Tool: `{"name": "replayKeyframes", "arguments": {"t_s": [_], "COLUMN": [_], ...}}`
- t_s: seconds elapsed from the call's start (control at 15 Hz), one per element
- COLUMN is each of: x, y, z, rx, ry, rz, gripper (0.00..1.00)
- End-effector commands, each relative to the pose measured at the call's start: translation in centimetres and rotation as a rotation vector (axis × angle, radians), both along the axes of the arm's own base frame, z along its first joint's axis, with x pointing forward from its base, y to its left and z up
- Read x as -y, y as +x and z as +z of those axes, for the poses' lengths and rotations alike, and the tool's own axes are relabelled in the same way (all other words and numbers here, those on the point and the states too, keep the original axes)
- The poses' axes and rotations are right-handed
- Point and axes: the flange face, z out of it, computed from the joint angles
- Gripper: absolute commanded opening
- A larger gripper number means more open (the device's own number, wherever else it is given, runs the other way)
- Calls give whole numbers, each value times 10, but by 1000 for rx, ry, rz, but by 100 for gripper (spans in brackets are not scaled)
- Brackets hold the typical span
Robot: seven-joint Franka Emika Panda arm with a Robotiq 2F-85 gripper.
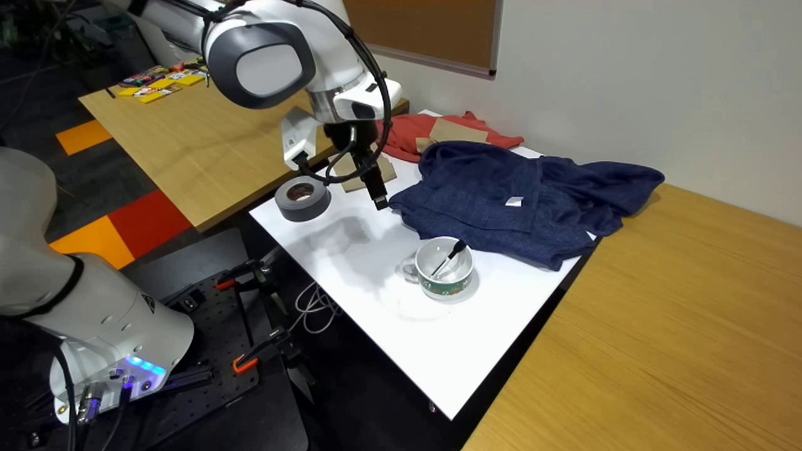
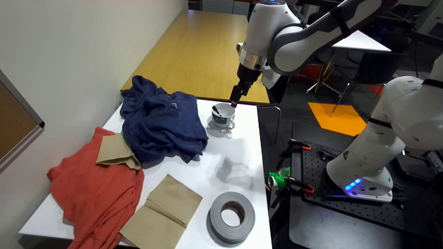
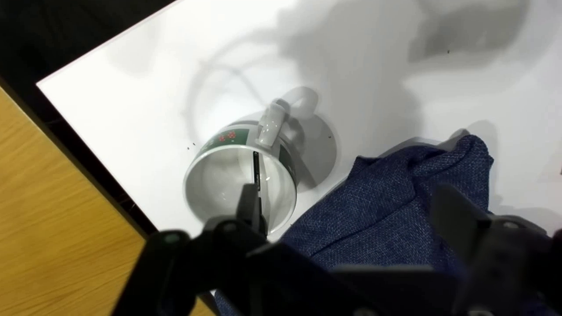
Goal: Take the marker out of the mug and put it on the table
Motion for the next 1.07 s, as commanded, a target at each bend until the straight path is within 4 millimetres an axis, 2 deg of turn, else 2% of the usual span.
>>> {"name": "replayKeyframes", "arguments": {"t_s": [0.0,0.4,0.67,1.0], "x": [14,46,58,77], "y": [11,31,46,62], "z": [-8,-46,-70,-88], "rx": [50,81,64,36], "ry": [10,-2,-14,-23], "rz": [4,24,27,-5], "gripper": [100,100,100,100]}}
